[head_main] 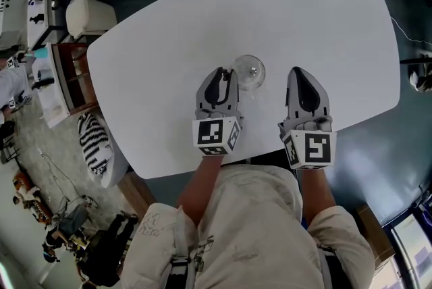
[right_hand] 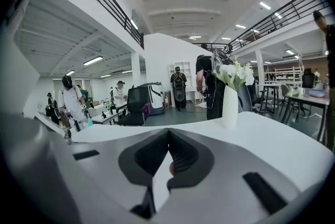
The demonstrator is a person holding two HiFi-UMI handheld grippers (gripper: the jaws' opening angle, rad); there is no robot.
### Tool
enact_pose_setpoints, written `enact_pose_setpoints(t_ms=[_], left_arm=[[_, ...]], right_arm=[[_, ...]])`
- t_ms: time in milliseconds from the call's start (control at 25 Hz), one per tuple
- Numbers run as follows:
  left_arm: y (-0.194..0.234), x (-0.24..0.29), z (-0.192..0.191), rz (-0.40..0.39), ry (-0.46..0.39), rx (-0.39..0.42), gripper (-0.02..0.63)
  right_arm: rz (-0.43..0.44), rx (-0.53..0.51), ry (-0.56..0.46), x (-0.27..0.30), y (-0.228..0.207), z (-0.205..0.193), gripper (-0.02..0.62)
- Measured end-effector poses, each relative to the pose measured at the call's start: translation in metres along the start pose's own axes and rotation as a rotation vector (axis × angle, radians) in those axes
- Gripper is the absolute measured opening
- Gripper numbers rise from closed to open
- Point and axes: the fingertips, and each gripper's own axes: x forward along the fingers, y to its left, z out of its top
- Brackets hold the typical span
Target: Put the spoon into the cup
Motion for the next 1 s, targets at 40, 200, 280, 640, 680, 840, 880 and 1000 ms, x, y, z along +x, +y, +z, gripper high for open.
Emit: enact_pose_setpoints(t_ms=[40, 200, 280, 640, 680, 840, 880, 1000], left_arm=[[0.000, 0.000, 0.000, -0.004, 0.002, -0.005, 0.097], [-0.001, -0.011, 0.002, -0.021, 0.002, -0.007, 0.133], [-0.001, -0.019, 0.005, -0.019, -0.008, -0.003, 0.134], [-0.001, -0.064, 0.028, -0.024, -0.084, 0.025, 0.137], [-0.001, -0.072, 0.031, -0.024, -0.093, 0.029, 0.137], [-0.002, -0.102, 0.045, -0.026, -0.142, 0.048, 0.136], [-0.003, -0.109, 0.050, -0.028, -0.156, 0.057, 0.137], [-0.007, -0.135, 0.066, -0.030, -0.198, 0.098, 0.137]], right_arm=[[-0.002, -0.003, 0.001, -0.002, 0.000, 0.001, -0.012], [-0.010, -0.010, -0.007, -0.013, 0.004, 0.006, -0.012], [-0.012, -0.015, -0.018, -0.020, 0.008, 0.011, -0.012], [-0.028, -0.061, -0.090, -0.059, 0.030, 0.036, -0.012], [-0.030, -0.062, -0.094, -0.065, 0.034, 0.037, -0.012], [-0.036, -0.075, -0.122, -0.087, 0.050, 0.045, -0.012], [-0.038, -0.079, -0.131, -0.092, 0.053, 0.047, -0.012], [-0.046, -0.088, -0.159, -0.109, 0.062, 0.056, -0.012]])
